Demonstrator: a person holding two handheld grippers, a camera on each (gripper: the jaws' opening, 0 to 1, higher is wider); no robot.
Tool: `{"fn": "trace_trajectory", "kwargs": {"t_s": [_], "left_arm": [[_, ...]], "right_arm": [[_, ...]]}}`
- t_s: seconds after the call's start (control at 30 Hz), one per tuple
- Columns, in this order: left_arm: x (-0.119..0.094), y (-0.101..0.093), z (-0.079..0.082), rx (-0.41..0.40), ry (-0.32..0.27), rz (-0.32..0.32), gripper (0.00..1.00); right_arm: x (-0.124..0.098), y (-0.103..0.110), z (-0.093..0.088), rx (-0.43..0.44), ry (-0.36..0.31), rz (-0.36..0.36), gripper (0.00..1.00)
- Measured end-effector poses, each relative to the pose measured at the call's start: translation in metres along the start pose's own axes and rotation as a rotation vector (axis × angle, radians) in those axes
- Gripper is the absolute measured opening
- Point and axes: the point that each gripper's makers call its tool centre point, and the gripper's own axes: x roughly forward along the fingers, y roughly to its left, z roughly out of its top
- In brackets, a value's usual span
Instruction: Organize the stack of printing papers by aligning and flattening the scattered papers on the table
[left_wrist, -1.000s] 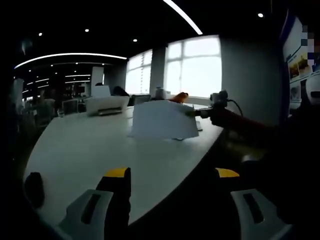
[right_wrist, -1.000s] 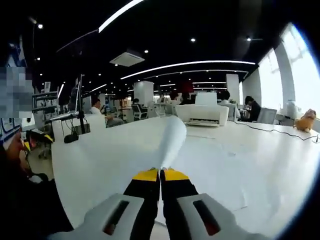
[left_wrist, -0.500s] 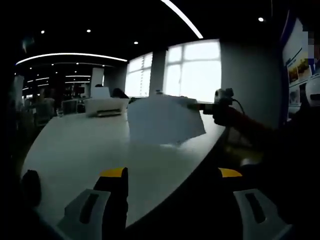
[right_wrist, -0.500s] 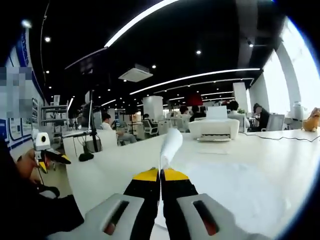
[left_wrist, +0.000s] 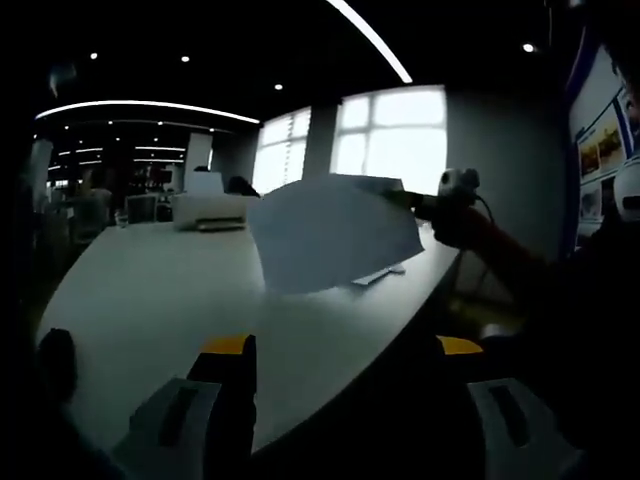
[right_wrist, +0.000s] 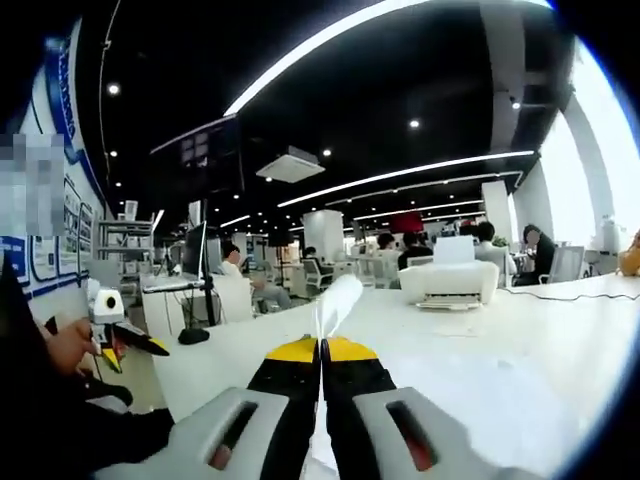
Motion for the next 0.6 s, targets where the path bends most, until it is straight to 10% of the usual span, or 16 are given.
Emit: {"fn": "trace_trajectory", "kwargs": {"t_s": [0.6], "left_arm": [[0.016, 0.003, 0.026, -0.050, -0.099, 0.021, 0.83]], "right_arm": [[0.015, 0.029, 0.062, -0.056, -0.168, 0.023, 0.00]]}}
